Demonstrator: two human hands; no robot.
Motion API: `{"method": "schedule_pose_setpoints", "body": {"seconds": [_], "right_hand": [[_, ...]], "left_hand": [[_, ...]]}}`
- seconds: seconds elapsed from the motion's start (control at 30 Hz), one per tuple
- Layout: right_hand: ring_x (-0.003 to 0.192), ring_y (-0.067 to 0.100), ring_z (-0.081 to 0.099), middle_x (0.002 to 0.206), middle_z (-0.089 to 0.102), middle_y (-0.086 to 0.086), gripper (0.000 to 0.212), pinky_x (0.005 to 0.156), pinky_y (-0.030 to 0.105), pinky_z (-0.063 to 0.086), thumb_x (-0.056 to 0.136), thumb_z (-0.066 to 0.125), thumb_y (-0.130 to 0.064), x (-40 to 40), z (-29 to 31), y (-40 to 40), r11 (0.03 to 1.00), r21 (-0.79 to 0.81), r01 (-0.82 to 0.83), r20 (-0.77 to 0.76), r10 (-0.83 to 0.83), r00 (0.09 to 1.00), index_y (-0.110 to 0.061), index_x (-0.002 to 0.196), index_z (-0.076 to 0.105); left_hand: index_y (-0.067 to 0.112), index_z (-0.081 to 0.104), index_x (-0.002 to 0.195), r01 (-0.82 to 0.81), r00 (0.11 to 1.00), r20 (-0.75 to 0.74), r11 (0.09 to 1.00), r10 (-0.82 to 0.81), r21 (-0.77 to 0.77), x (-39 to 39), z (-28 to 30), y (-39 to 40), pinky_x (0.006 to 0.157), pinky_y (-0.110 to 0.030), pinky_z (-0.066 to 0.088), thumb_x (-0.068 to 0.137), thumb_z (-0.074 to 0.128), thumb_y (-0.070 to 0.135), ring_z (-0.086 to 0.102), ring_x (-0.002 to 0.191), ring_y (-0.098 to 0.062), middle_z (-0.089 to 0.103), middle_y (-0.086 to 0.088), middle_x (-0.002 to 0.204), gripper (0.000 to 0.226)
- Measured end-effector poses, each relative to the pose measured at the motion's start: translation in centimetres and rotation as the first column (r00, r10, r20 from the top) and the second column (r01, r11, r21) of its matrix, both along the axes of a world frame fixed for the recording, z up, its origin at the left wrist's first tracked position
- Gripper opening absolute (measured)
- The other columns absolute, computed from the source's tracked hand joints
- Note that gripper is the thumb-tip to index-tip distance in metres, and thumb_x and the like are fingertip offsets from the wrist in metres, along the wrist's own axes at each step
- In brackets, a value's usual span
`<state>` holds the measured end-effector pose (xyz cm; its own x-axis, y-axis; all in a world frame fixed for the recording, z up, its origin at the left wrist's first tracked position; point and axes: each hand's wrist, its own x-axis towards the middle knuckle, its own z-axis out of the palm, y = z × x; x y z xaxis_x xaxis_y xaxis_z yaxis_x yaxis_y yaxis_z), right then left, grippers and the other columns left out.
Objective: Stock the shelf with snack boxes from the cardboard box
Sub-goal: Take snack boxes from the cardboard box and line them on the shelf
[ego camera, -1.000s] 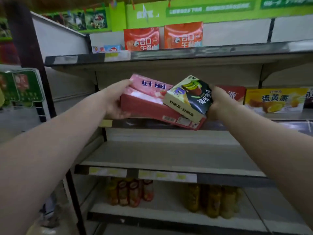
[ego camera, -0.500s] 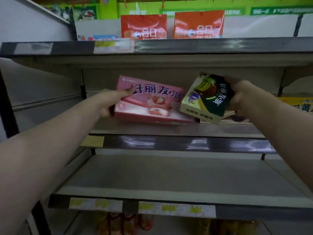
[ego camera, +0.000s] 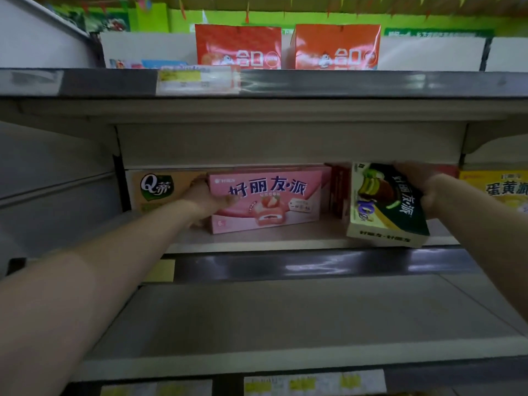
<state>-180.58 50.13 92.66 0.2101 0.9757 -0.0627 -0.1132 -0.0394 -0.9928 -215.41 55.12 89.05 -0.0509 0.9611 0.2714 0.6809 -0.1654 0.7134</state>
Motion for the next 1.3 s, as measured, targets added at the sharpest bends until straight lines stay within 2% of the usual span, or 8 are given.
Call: {"method": "schedule_pose_setpoints", "body": {"seconds": [0.13, 0.27, 0.73, 0.83, 0.93, 1.1, 1.17, 1.3], "right_hand": [[0.037, 0.021, 0.062, 0.049, 0.064, 0.01, 0.033, 0.031, 0.032, 0.048, 0.098, 0.048, -0.036, 0.5, -0.5, 1.2, 0.999, -0.032, 0.011, -0.003, -0.011, 1.0, -0.008, 0.083, 0.057], [0.049, 0.025, 0.068, 0.062, 0.07, 0.011, 0.028, 0.043, 0.043, 0.055, 0.095, 0.054, -0.04, 1.2, -0.9, 3.3, 0.996, -0.053, 0.066, 0.019, -0.065, 0.998, -0.013, 0.096, 0.062], [0.042, 0.021, 0.064, 0.055, 0.067, 0.008, 0.025, 0.04, 0.035, 0.054, 0.099, 0.047, -0.036, 3.4, -1.0, 5.9, 0.999, -0.026, 0.031, 0.105, -0.028, 0.994, -0.015, 0.093, 0.058], [0.046, 0.02, 0.066, 0.057, 0.069, 0.007, 0.023, 0.048, 0.032, 0.056, 0.099, 0.047, -0.036, 3.6, -1.1, 6.1, 1.0, -0.014, 0.025, 0.108, -0.023, 0.994, -0.016, 0.099, 0.058], [0.052, 0.023, 0.068, 0.062, 0.07, 0.009, 0.024, 0.056, 0.037, 0.057, 0.098, 0.049, -0.037, 3.4, -1.0, 5.9, 1.0, -0.019, 0.017, 0.095, -0.015, 0.995, -0.015, 0.098, 0.059], [0.045, 0.023, 0.066, 0.057, 0.069, 0.01, 0.029, 0.039, 0.038, 0.054, 0.098, 0.048, -0.039, 2.5, -0.4, 3.9, 0.999, -0.046, 0.003, 0.1, 0.002, 0.995, -0.013, 0.092, 0.058], [0.042, 0.022, 0.065, 0.054, 0.067, 0.01, 0.032, 0.036, 0.034, 0.052, 0.1, 0.045, -0.04, 2.2, -0.2, 2.3, 1.0, -0.026, -0.018, 0.092, 0.02, 0.996, -0.011, 0.091, 0.057], [0.04, 0.02, 0.063, 0.053, 0.067, 0.009, 0.036, 0.034, 0.032, 0.05, 0.098, 0.046, -0.044, 2.1, 0.1, -1.6, 0.999, -0.032, -0.02, 0.037, 0.021, 0.999, -0.012, 0.085, 0.057]], "left_hand": [[0.019, 0.058, 0.124, 0.032, 0.999, -0.037, 0.999, -0.034, -0.035, 1.5, 0.4, 1.3, 0.075, -0.034, 0.055, 0.088, 0.065, 0.044, 0.059, 0.109, -0.025, 0.061, -0.004, 0.126, 0.045], [0.018, 0.058, 0.124, 0.087, 0.996, -0.037, 0.995, -0.086, 0.037, 3.5, 0.1, 2.8, 0.084, -0.032, 0.05, 0.09, 0.065, 0.037, 0.057, 0.104, -0.02, 0.062, -0.005, 0.125, 0.04], [0.015, 0.058, 0.123, -0.014, 0.997, 0.073, 0.997, 0.009, 0.071, 4.3, -0.4, 5.6, 0.087, -0.038, 0.054, 0.086, 0.071, 0.029, 0.06, 0.107, -0.026, 0.064, -0.007, 0.122, 0.042], [0.005, 0.039, 0.138, -0.124, 0.992, 0.027, 0.986, 0.122, 0.109, 5.2, -0.4, 5.2, 0.089, -0.031, 0.046, 0.082, 0.076, 0.026, 0.054, 0.12, -0.028, 0.054, -0.013, 0.135, 0.071], [0.009, 0.006, 0.152, -0.241, 0.957, -0.127, 0.957, 0.262, 0.163, 7.1, 0.2, 3.7, 0.107, -0.041, 0.039, 0.084, 0.072, 0.033, 0.034, 0.136, -0.038, 0.026, -0.021, 0.152, 0.098], [0.017, 0.047, 0.137, -0.214, 0.841, -0.426, 0.928, 0.334, 0.305, 12.0, 1.2, 0.4, 0.113, -0.045, 0.019, 0.087, 0.06, 0.045, 0.023, 0.141, -0.031, 0.025, -0.011, 0.152, 0.059], [0.016, 0.062, 0.121, -0.121, 0.905, -0.353, 0.941, 0.236, 0.317, 14.6, 1.2, -0.6, 0.106, -0.039, 0.032, 0.091, 0.055, 0.04, 0.043, 0.129, -0.03, 0.046, -0.012, 0.138, 0.04], [0.012, 0.062, 0.112, 0.139, 0.984, 0.081, 0.964, -0.161, 0.225, 18.7, 0.9, -3.0, 0.075, -0.027, 0.045, 0.094, 0.052, 0.035, 0.062, 0.101, -0.028, 0.066, -0.011, 0.108, 0.031]]}}
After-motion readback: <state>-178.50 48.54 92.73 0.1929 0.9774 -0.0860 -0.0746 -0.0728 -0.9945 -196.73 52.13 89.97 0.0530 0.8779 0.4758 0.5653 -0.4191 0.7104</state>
